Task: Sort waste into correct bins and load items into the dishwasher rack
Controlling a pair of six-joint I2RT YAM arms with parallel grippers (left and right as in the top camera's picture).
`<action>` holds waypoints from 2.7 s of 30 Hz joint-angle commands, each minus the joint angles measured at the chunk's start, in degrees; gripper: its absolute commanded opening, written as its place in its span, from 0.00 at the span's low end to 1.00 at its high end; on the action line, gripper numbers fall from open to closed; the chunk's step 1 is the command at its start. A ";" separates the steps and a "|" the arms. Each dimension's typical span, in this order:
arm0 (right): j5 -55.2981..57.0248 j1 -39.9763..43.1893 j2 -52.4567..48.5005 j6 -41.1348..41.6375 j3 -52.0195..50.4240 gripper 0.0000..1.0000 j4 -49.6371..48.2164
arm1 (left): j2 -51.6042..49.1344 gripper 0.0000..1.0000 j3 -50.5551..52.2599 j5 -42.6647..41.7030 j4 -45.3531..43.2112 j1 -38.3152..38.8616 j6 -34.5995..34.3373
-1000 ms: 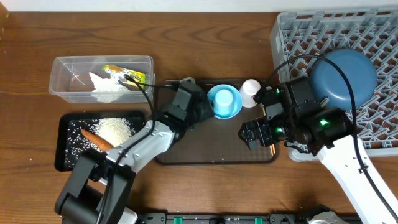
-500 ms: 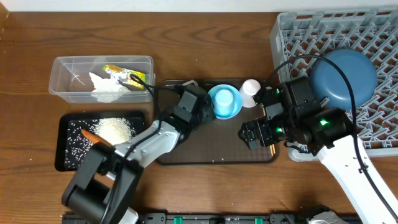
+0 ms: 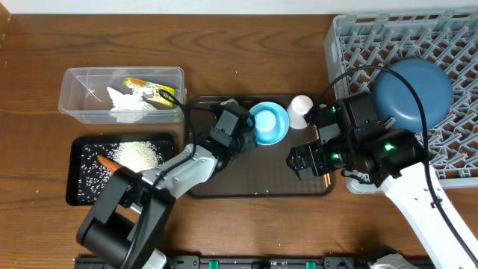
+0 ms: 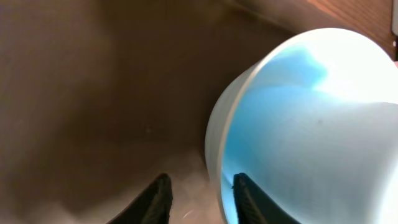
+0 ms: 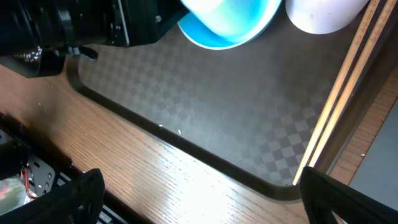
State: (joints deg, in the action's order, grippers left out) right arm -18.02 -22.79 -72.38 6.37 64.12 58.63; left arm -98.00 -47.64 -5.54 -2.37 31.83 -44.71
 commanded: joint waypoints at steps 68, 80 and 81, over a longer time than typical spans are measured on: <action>-0.20 -1.18 -0.28 -0.02 0.52 0.99 -0.09 | 8.26 0.06 -0.68 3.30 8.11 -0.07 6.73; -0.17 -1.18 -0.28 0.00 0.52 0.99 -0.09 | 20.39 0.06 -0.66 9.97 22.86 -0.15 9.18; -0.17 -1.18 -0.28 0.00 0.52 0.99 -0.09 | 20.35 0.06 -0.61 10.56 24.28 -0.15 9.31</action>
State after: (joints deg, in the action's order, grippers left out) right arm -18.02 -22.79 -72.38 6.37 64.12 58.63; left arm -78.00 -47.62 1.58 20.16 31.92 -36.77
